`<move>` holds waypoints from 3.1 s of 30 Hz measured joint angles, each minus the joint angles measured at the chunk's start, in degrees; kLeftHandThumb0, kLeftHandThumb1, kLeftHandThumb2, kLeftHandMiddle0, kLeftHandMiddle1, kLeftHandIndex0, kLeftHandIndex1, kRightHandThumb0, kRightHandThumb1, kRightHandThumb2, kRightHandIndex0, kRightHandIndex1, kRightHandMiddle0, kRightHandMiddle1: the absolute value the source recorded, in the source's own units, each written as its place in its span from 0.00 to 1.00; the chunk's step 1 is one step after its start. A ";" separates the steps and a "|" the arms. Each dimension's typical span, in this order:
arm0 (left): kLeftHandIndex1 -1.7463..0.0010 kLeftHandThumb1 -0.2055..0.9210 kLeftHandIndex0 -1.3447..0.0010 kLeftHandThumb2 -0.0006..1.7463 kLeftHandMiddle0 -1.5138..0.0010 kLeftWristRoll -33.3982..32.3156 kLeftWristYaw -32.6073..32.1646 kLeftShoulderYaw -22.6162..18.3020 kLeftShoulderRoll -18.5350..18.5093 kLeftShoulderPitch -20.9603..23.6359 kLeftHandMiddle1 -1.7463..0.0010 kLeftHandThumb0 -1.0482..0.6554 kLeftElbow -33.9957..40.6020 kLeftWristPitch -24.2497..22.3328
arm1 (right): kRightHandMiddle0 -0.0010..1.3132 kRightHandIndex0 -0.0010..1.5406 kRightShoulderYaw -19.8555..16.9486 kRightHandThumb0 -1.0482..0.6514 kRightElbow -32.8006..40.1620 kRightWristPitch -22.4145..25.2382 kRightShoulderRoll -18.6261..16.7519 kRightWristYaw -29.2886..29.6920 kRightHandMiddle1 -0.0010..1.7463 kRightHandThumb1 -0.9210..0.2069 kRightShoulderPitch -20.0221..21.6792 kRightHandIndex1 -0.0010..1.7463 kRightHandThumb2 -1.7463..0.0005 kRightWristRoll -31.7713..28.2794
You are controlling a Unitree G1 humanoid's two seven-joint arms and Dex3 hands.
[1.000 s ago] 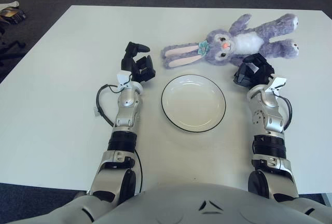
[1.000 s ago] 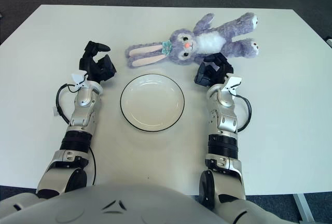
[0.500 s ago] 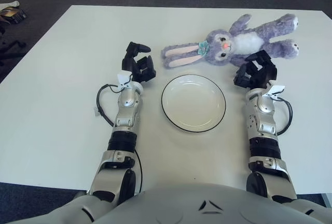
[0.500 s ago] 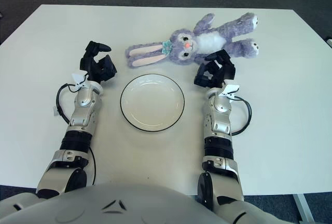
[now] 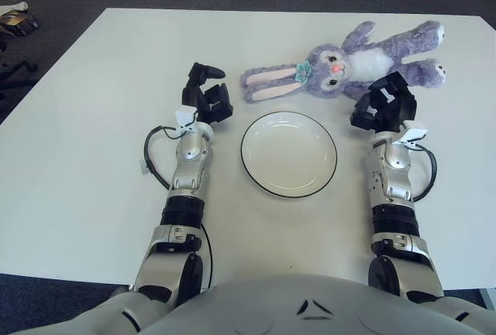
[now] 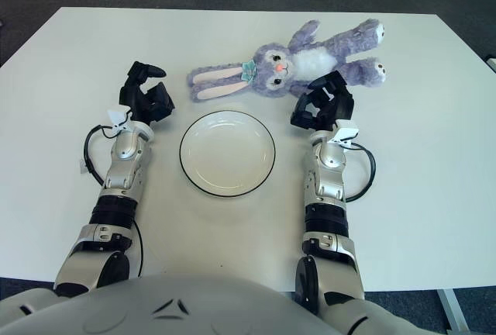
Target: Put the doll into the plate.
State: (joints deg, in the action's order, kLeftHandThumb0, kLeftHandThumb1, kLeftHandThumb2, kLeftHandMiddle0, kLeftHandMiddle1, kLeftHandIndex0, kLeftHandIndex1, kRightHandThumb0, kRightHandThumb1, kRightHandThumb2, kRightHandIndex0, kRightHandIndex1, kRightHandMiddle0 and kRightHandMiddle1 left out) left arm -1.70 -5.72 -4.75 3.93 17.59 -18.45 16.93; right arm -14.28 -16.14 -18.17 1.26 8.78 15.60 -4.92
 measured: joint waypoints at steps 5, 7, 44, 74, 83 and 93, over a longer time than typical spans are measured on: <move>0.00 0.62 0.65 0.63 0.31 0.01 0.03 0.08 0.01 0.04 0.00 0.37 0.00 0.00 | 0.48 0.53 0.24 0.61 3.91 2.20 0.19 2.41 0.96 0.79 -1.46 1.00 0.07 2.43; 0.00 0.62 0.65 0.63 0.31 0.02 0.03 0.12 -0.01 0.05 0.00 0.37 -0.02 0.00 | 0.49 0.53 0.48 0.61 6.22 4.12 0.28 3.03 0.95 0.78 -2.22 1.00 0.08 3.51; 0.00 0.62 0.64 0.63 0.32 -0.06 0.62 0.24 -0.10 0.25 0.00 0.36 -0.89 0.18 | 0.26 0.40 7.72 0.61 23.22 24.23 15.38 0.24 1.00 0.52 -4.42 0.99 0.25 25.10; 0.00 0.61 0.64 0.63 0.31 -0.13 2.03 0.48 -0.13 -0.02 0.00 0.36 -0.96 0.16 | 0.00 0.09 17.29 0.31 14.84 17.32 32.06 4.92 0.72 0.46 0.14 0.60 0.46 51.51; 0.00 0.61 0.64 0.63 0.32 -0.05 2.14 0.53 -0.15 -0.01 0.00 0.36 -1.53 0.83 | 0.00 0.04 20.05 0.26 11.44 18.29 36.04 1.41 0.58 0.48 4.14 0.40 0.49 56.25; 0.00 0.61 0.64 0.63 0.32 0.18 2.10 0.68 -0.04 0.00 0.00 0.36 -1.75 0.95 | 0.00 0.02 22.87 0.20 8.85 17.79 40.40 -1.10 0.48 0.43 7.41 0.28 0.54 60.46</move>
State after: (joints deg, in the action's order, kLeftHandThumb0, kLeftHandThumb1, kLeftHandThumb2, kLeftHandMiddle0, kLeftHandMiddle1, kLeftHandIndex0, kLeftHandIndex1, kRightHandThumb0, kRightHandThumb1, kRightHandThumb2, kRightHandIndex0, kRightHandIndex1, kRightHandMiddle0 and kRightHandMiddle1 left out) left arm -1.52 -3.61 -4.07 3.89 17.60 -20.20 17.88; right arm 8.59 -7.29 -0.38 41.65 7.68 23.01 55.54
